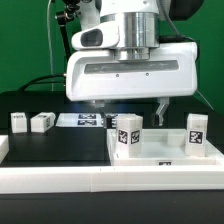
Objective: Assemble square table
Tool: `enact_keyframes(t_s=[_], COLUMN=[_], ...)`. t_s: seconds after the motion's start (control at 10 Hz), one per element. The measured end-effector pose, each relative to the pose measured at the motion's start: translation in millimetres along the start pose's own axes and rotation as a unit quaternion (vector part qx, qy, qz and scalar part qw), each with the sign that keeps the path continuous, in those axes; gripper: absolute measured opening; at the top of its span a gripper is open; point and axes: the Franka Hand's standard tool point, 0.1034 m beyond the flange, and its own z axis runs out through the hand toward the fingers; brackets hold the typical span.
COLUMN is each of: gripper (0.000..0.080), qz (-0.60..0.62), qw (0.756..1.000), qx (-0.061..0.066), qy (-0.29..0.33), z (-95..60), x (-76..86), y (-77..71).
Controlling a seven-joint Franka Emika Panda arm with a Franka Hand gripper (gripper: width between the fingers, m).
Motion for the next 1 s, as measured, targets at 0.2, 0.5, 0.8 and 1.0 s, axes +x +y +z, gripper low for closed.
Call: enact_keyframes(t_s=[0.2, 0.5, 0.8, 1.0], gripper=[0.0649, 0.0649, 0.0388, 0.0288], qz=[-0.048, -0.147, -0.184, -0.169], qw=[0.999, 0.989, 0.983, 0.986], qx=[0.000, -0.008, -0.010, -0.010], qy=[-0.001, -0.003, -0.003, -0.003], z=[-0.6, -1.3, -1.4, -1.4], x=[0.2, 1.1, 1.4, 1.4], y=[4.3, 4.5, 5.4, 5.5])
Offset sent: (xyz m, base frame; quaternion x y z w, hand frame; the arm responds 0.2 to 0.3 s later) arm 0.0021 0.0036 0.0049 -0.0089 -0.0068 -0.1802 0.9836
